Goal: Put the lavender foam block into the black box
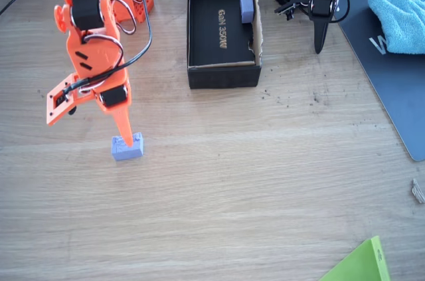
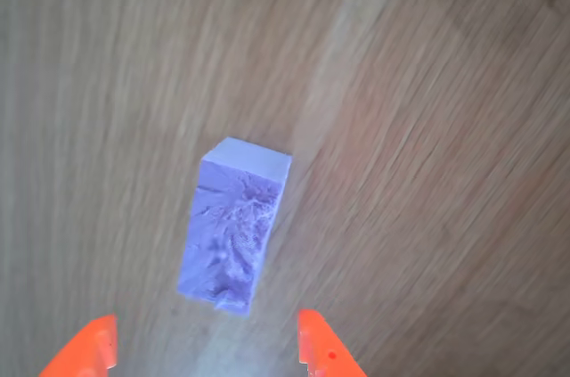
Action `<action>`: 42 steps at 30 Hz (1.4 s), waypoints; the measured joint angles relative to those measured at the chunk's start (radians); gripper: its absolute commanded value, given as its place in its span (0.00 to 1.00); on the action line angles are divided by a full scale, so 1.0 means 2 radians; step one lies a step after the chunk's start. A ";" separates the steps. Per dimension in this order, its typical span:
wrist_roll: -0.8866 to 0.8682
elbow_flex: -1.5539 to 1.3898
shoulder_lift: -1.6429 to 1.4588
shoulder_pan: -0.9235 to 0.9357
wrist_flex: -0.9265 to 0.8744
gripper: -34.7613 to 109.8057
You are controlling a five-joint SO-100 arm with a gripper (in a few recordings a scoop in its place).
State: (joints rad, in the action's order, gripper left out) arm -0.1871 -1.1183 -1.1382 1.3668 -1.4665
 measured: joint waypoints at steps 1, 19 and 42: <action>0.001 0.003 0.000 0.000 0.000 0.44; 0.003 0.058 0.084 0.000 0.009 0.42; -0.028 0.099 0.122 0.001 -0.001 0.24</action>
State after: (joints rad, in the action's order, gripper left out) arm -0.2424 -0.9204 -0.8943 1.3683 -1.4680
